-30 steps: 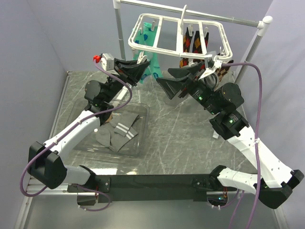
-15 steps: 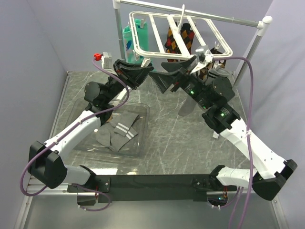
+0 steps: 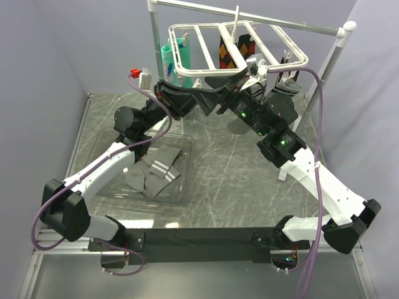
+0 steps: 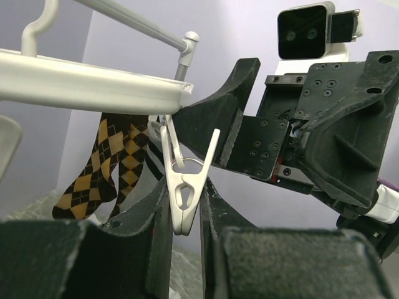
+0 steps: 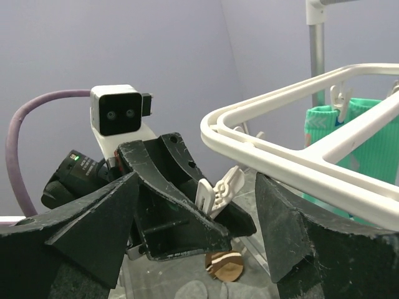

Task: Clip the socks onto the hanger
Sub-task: Open the clamp at the hanger.

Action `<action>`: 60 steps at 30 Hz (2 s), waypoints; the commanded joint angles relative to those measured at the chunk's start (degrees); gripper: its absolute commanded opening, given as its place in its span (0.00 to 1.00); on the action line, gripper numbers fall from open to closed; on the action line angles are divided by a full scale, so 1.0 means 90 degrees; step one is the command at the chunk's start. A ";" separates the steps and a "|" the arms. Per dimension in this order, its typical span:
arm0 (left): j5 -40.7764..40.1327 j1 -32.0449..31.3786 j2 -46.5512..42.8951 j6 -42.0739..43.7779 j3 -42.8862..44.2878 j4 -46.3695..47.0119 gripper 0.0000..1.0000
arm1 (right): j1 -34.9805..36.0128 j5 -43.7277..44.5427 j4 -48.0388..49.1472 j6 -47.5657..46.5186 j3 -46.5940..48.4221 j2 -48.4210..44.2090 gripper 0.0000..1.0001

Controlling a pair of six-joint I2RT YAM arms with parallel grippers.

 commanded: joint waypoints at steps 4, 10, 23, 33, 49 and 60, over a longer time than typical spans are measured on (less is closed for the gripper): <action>0.0513 0.0008 -0.0035 -0.0331 0.0195 0.0634 0.10 | 0.0020 -0.0023 0.0124 -0.0193 0.0573 0.0233 0.80; 0.0805 0.0213 0.0189 -0.1130 0.0215 0.1344 0.10 | 0.0010 -0.0081 0.0222 0.0040 0.0485 0.0224 0.79; 0.1323 0.0262 0.0560 -0.1327 0.0673 0.1327 0.09 | 0.0001 0.0377 -0.0130 0.0803 0.0661 0.0380 0.71; 0.1343 0.0262 0.0668 -0.1494 0.0654 0.1454 0.09 | 0.0001 0.0417 0.0075 0.0871 0.0466 0.0233 0.59; 0.1149 0.0271 0.0337 -0.0462 0.0732 0.0120 0.29 | 0.0001 0.0436 -0.0266 0.0628 0.0739 0.0429 0.00; -0.2072 0.0281 -0.2162 0.1621 -0.0420 -0.4197 0.70 | 0.0001 0.0798 -0.0861 0.0159 0.0944 0.0478 0.00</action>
